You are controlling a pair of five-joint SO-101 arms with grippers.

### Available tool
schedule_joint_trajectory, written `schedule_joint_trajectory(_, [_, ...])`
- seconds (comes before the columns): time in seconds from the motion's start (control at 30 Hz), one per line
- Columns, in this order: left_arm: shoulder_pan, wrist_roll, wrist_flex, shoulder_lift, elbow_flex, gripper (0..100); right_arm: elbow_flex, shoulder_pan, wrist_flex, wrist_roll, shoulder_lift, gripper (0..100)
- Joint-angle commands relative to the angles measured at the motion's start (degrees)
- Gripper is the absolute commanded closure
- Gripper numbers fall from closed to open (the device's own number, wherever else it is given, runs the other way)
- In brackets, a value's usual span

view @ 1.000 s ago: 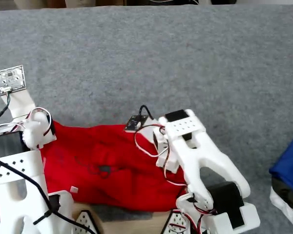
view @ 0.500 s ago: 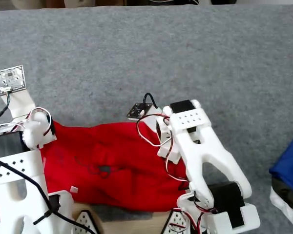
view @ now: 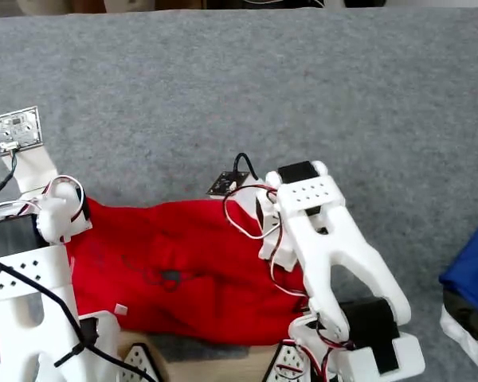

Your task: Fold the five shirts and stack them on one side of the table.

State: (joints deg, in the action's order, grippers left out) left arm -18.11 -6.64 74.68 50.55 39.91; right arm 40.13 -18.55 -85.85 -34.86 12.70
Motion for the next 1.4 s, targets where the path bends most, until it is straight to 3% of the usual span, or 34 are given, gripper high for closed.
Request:
schedule_joint_trajectory(0.0, [-0.5, 0.2, -0.9, 0.0, -0.4, 98, -2.2, -0.5, -1.9, -0.4, 3.8, 90.4])
schedule_joint_trajectory(0.17, [-0.5, 0.2, -0.9, 0.0, -0.5, 98, 0.6, -5.3, -1.7, -0.1, 4.8, 90.4])
schedule_joint_trajectory(0.43, [-0.5, 0.2, -0.9, 0.0, -0.5, 98, 3.9, -5.6, 2.5, -0.1, 4.7, 90.4])
schedule_joint_trajectory(0.57, [-0.5, 0.2, -0.9, 0.0, -0.5, 98, 3.7, -2.8, 4.2, -0.4, 4.7, 90.1])
schedule_joint_trajectory(0.8, [-0.5, 0.2, -0.9, 0.0, -0.2, 98, 3.7, 1.7, 4.7, -5.2, 4.7, 78.6])
schedule_joint_trajectory(1.13, [-0.3, 0.3, -0.8, 0.0, -0.4, 98, 4.0, 1.5, 4.6, -4.8, 4.6, 89.2])
schedule_joint_trajectory(1.37, [-0.3, 0.3, -0.8, 0.0, -0.4, 98, 4.5, 1.5, 3.7, -4.5, 4.6, 89.6])
